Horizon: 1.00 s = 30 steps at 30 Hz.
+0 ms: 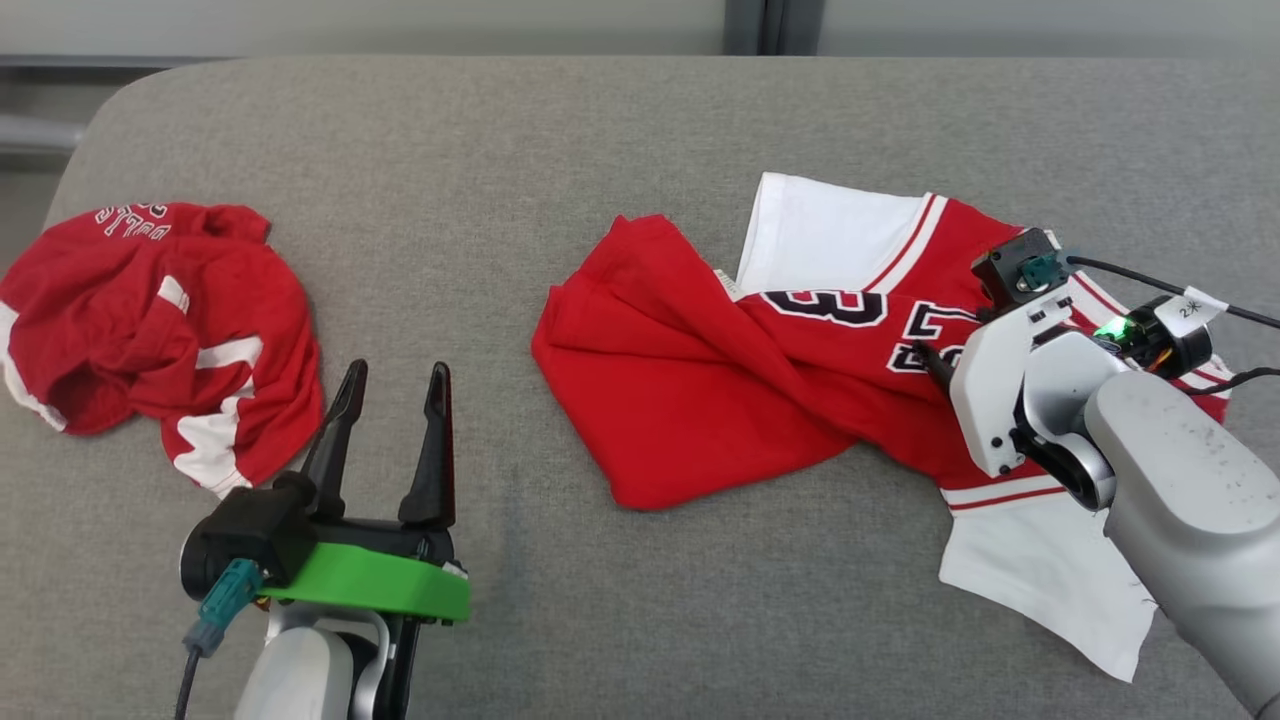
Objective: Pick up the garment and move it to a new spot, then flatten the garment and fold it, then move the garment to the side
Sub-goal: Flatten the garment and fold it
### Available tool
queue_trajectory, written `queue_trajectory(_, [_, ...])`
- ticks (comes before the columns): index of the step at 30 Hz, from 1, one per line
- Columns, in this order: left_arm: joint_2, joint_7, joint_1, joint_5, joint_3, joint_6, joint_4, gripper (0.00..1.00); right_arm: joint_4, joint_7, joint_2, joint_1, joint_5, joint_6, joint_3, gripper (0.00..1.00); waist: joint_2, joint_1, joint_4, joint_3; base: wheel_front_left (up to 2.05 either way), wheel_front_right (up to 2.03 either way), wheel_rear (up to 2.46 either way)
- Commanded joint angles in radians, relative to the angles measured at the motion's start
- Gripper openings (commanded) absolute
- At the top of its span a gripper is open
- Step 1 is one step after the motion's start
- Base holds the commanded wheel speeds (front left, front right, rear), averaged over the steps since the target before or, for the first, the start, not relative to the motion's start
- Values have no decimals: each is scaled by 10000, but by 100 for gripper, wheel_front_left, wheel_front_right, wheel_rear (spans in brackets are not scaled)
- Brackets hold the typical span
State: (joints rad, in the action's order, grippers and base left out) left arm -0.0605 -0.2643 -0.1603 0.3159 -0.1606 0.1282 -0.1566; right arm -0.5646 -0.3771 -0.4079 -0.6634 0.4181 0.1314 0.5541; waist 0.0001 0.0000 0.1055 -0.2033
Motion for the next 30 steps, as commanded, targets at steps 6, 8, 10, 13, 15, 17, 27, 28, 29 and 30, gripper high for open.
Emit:
queue_trajectory(6, [-35, -1, -309, 73, -3, 34, 59, 100, -705, -738, -615, -687, 1435, -12, 1508, 100, -1, 0, 637, -661, 0, 0, 0])
queue_trajectory(8, [-27, -1, -357, 82, 6, 34, 71, 100, -872, -809, -706, -826, 1734, -14, 1798, 24, -1, 0, 675, -727, 0, 0, 0])
queue_trajectory(10, [-16, -1, -400, 85, 3, 34, 82, 100, -1052, -723, -765, -974, 1917, -14, 1978, 0, -1, 0, 705, -777, 0, 0, 0])
queue_trajectory(13, [5, -1, -452, 86, -9, 34, 110, 100, -1371, 94, -729, -1439, 1803, -17, 1680, 0, -1, 0, 745, -860, 0, 0, 0])
queue_trajectory(15, [16, -1, -495, 98, -26, 34, 131, 100, -1635, 778, -557, -1785, 1618, -17, 1390, 0, -1, 0, 786, -929, 0, 0, 0])
queue_trajectory(17, [26, -1, -545, 105, -38, 34, 174, 100, -1958, 1498, -356, -2098, 1361, -15, 1070, 0, -1, 0, 829, -1006, 0, 0, 0])
queue_trajectory(27, [76, -1, -751, 117, -186, 34, 249, 100, -4226, 3685, 522, -3654, -202, -15, -643, 0, -1, 0, 1278, -1329, 0, 0, 0])
queue_trajectory(28, [77, -3, -759, 120, -181, 34, 242, 100, -4419, 3795, 636, -3737, -309, -15, -721, 0, -1, 0, 1311, -1328, 0, 0, 0])
queue_trajectory(29, [80, -1, -763, 122, -186, 34, 236, 100, -4554, 3865, 705, -3778, -385, -15, -752, 45, -1, 0, 1336, -1317, 0, 0, 0])
queue_trajectory(30, [85, -1, -755, 123, -185, 34, 222, 100, -4686, 3942, 767, -3816, -451, -15, -758, 100, -1, 0, 1358, -1292, 0, 0, 0])
